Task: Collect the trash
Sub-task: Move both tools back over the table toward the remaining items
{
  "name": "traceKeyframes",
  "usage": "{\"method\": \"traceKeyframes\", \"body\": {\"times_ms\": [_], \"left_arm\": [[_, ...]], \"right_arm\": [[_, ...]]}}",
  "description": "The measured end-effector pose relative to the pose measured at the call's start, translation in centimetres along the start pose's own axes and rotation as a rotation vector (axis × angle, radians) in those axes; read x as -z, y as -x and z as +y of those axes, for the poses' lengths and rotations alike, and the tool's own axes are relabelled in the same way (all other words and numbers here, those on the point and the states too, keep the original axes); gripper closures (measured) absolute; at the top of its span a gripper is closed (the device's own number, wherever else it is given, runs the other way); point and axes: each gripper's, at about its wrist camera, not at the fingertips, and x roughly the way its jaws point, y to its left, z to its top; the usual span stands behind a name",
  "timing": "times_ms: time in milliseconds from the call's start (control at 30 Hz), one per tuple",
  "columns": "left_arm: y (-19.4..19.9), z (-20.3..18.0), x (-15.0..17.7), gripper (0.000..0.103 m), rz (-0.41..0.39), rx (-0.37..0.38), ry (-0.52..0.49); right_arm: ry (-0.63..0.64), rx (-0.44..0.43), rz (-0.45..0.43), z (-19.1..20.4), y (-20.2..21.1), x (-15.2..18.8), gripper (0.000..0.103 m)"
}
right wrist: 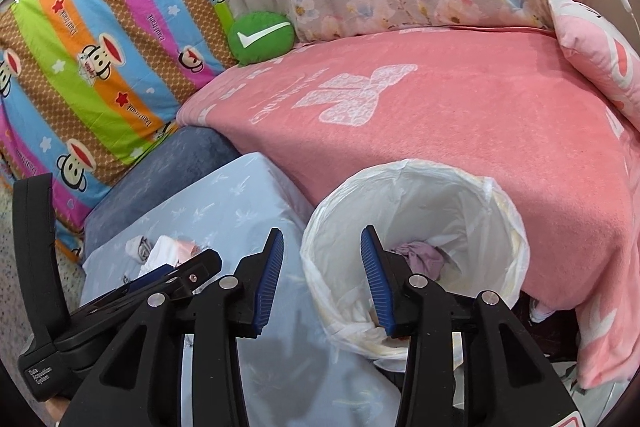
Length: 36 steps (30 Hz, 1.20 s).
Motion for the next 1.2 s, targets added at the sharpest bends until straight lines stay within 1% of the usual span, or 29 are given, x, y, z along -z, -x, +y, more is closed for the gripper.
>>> {"method": "traceKeyframes", "body": {"times_ms": [233,300,367,600,800,967,1200], "left_arm": [[0.5,3.2,0.9,0.036,0.001,-0.043,0.055],[0.6,4.3,1.2,0.036,0.004,-0.056,0.075],[0.7,5.4,1.5,0.035,0.007,-0.068,0.097],[0.9,9.8,2.8,0.035,0.024,-0.122,0.183],[1.6,13.5,3.8,0.027,0.019,-0.201,0.225],[2.0,16.9,4.3,0.025,0.020,-0.247,0.273],[1.8,21.1,4.5,0.025,0.028,-0.302,0.319]], "right_arm": [[0.031,-0.020,0.036,2.3,-0.8,1.1,0.062],[0.034,-0.028,0.045,2.9,-1.0,1.4,0.056],[0.044,-0.034,0.052,3.7,-1.2,1.8,0.054],[0.087,-0.066,0.101,6.7,-2.6,3.3,0.052],[0.116,-0.098,0.137,9.2,-4.2,4.8,0.047],[0.129,-0.123,0.179,11.2,-6.0,5.8,0.046],[0.156,-0.143,0.222,13.6,-9.0,6.7,0.046]]}}
